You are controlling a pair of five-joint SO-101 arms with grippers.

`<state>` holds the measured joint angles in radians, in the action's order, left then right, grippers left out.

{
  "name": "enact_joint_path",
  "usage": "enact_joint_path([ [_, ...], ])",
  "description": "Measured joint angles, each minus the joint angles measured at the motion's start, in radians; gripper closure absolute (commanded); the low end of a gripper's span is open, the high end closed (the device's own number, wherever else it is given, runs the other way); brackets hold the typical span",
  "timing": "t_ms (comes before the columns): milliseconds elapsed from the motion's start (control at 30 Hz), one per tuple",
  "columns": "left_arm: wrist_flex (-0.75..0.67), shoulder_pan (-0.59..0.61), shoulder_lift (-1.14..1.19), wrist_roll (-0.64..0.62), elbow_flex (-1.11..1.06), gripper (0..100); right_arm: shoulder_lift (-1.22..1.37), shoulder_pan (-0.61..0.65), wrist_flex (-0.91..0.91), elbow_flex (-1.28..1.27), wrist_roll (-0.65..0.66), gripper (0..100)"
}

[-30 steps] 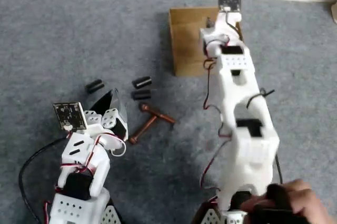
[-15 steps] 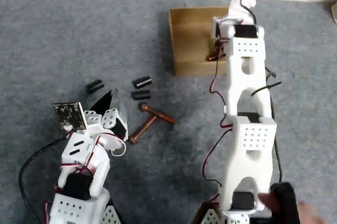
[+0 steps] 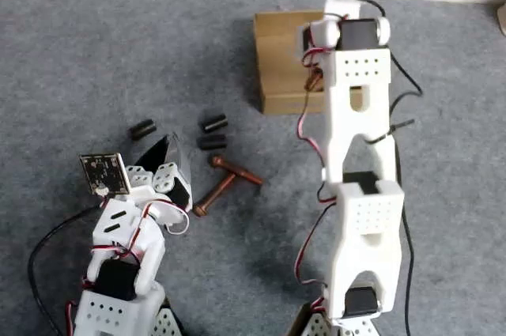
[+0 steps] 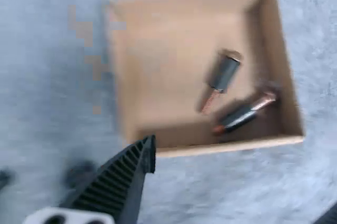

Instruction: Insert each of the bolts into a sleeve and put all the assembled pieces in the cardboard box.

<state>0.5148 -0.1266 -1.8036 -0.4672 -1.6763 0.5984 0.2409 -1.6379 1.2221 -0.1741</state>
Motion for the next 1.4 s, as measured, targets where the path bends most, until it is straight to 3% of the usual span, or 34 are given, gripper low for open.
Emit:
enact_joint_path([
  [167,0.000,0.000,0.000,0.000,0.000,99,-0.144,0.150,-0.101,0.233,-0.078,52.7],
  [333,0.000,0.025,0.000,0.000,0.000,99,-0.359,0.327,-0.103,0.186,-0.086,52.7],
  [533,0.000,0.094,0.000,0.000,0.000,99,-0.743,0.520,-0.103,-0.327,-0.087,52.7],
  [767,0.000,0.100,0.000,0.000,0.000,99,-1.191,0.532,-0.089,-1.203,-0.087,52.7],
  [1000,0.000,0.100,0.000,0.000,0.000,99,-1.498,0.499,0.325,-1.990,0.074,52.8],
  [1100,0.000,0.100,0.000,0.000,0.000,99,-1.560,0.476,0.546,-2.214,0.106,59.2],
  [1267,0.000,0.100,0.000,0.000,0.000,99,-1.554,0.473,0.764,-2.383,0.117,80.1],
  [1400,0.000,0.100,0.000,0.080,0.000,99,-1.465,0.473,0.896,-2.386,0.120,80.0],
])
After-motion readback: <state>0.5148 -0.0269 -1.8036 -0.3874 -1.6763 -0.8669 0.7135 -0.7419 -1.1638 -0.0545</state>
